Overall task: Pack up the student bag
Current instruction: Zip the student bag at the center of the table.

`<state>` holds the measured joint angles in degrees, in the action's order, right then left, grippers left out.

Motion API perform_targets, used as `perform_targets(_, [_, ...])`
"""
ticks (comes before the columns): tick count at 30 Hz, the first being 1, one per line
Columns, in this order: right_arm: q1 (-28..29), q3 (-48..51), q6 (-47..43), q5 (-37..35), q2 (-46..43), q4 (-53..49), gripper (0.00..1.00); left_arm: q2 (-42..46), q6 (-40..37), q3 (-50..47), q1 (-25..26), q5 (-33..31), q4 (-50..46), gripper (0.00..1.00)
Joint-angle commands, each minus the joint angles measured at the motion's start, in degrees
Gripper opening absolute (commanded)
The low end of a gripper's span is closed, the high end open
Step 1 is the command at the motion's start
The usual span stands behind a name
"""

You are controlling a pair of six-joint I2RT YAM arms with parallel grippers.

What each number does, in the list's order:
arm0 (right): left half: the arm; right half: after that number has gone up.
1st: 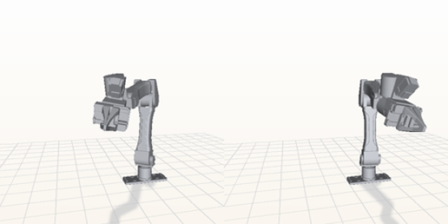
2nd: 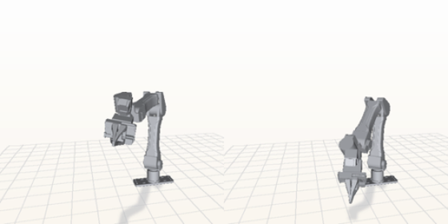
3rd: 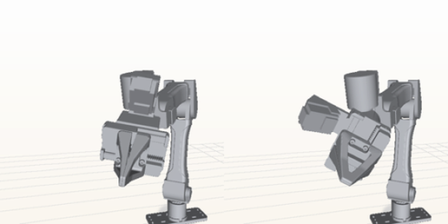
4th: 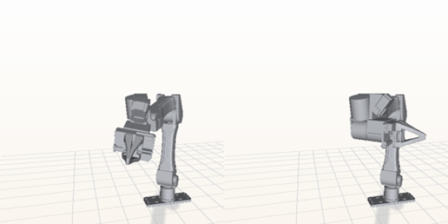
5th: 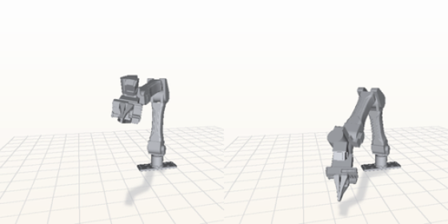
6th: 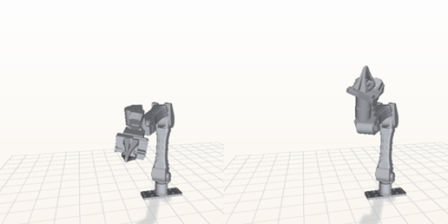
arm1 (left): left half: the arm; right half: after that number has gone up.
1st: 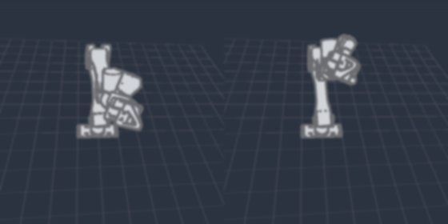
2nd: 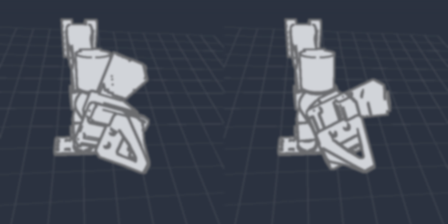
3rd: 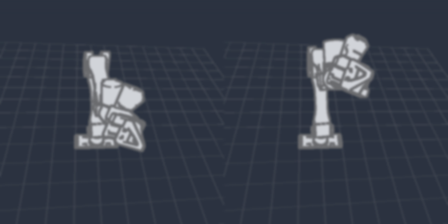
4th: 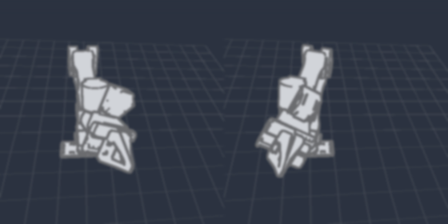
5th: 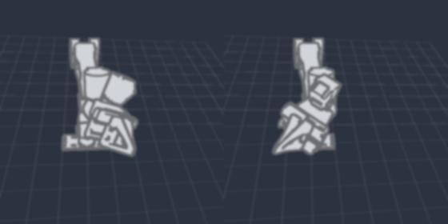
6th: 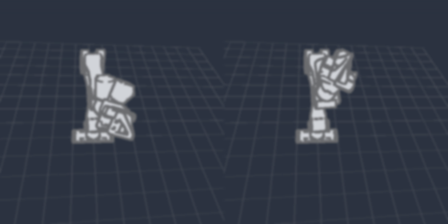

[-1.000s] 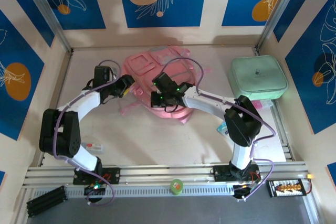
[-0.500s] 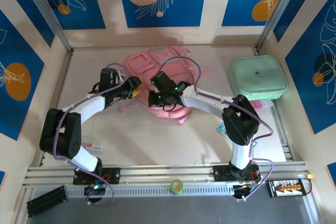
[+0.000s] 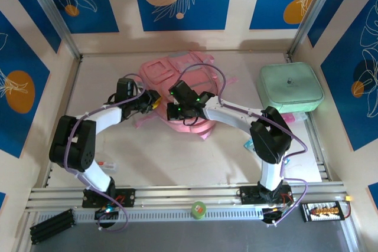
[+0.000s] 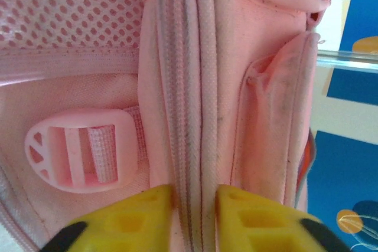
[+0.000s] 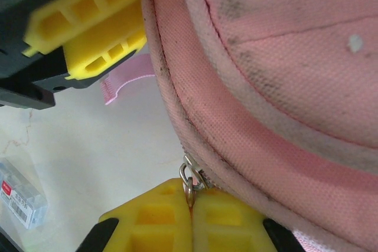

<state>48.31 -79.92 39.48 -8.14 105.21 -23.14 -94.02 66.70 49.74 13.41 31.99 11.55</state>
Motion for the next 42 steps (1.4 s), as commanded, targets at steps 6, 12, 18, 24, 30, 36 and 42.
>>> perform_targets(6, [0.6, 2.6, 1.7, -7.3, -5.6, -4.9, 0.00, -2.0, -2.6, 3.0, 0.2, 0.7, -1.4, 0.00])
perform_targets(12, [-1.4, 10.7, 3.9, -10.3, -12.0, -6.4, 0.00, -2.3, -4.1, 4.3, -0.2, 0.3, -2.8, 0.00])
perform_targets(18, [-6.1, 15.7, 6.3, -11.5, -16.0, -7.7, 0.00, -2.3, -4.8, 4.5, -0.3, 0.0, -3.4, 0.00])
perform_targets(24, [-9.4, 17.8, 6.6, -11.7, -18.4, -8.2, 0.00, -2.3, -7.2, 6.1, -0.3, 0.5, -6.2, 0.00])
perform_targets(30, [-10.9, 18.2, 3.7, -9.2, -18.4, -7.6, 0.00, -2.5, -8.5, 7.1, -0.3, 0.9, -7.5, 0.00])
perform_targets(36, [-8.1, 17.8, -3.3, -1.6, -17.6, -4.2, 0.00, -4.4, -12.1, 11.0, -0.3, 0.8, -11.3, 0.00])
perform_targets(42, [-3.2, 16.0, -4.3, 2.3, -14.4, -0.3, 0.00, -9.6, -19.6, 19.0, -1.2, -3.6, -18.7, 0.00])
